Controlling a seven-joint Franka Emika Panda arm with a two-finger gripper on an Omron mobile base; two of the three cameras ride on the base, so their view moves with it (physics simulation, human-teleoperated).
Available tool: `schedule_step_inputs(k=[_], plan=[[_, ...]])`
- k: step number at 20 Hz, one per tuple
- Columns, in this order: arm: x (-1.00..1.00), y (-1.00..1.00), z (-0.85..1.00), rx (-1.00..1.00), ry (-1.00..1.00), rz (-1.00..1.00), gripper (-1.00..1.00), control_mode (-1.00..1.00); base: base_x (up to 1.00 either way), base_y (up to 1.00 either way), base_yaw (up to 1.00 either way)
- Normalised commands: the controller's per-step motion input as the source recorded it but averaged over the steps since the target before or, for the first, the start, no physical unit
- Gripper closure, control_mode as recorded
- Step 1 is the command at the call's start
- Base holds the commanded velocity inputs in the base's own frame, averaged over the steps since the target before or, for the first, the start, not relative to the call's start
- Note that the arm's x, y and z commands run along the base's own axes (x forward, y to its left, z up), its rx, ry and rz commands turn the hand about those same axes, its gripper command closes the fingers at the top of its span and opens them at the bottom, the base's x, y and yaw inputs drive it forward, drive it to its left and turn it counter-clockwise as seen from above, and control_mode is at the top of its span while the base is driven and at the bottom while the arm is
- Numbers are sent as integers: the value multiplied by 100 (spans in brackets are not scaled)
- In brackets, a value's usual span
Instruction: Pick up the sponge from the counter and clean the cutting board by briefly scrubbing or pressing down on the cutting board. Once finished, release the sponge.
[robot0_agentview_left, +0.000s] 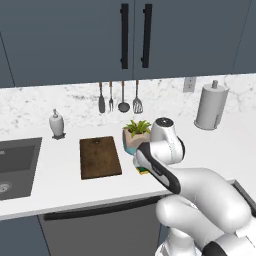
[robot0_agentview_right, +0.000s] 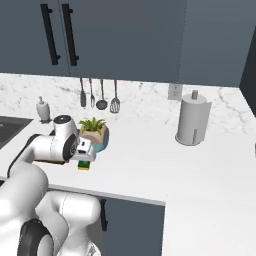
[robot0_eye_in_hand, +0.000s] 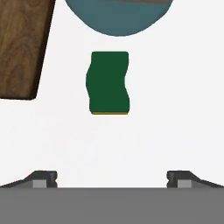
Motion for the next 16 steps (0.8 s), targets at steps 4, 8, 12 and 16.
schedule_step_inputs(k=[4, 8, 12, 16], plan=[[26, 1, -5, -2, 0, -2, -100, -100, 0, 0, 0], [28, 0, -11, 0, 0, 0, -100, -100, 0, 0, 0], [15, 7, -14, 0, 0, 0, -100, -100, 0, 0, 0], [9, 6, -16, 0, 0, 1, -100, -100, 0, 0, 0]])
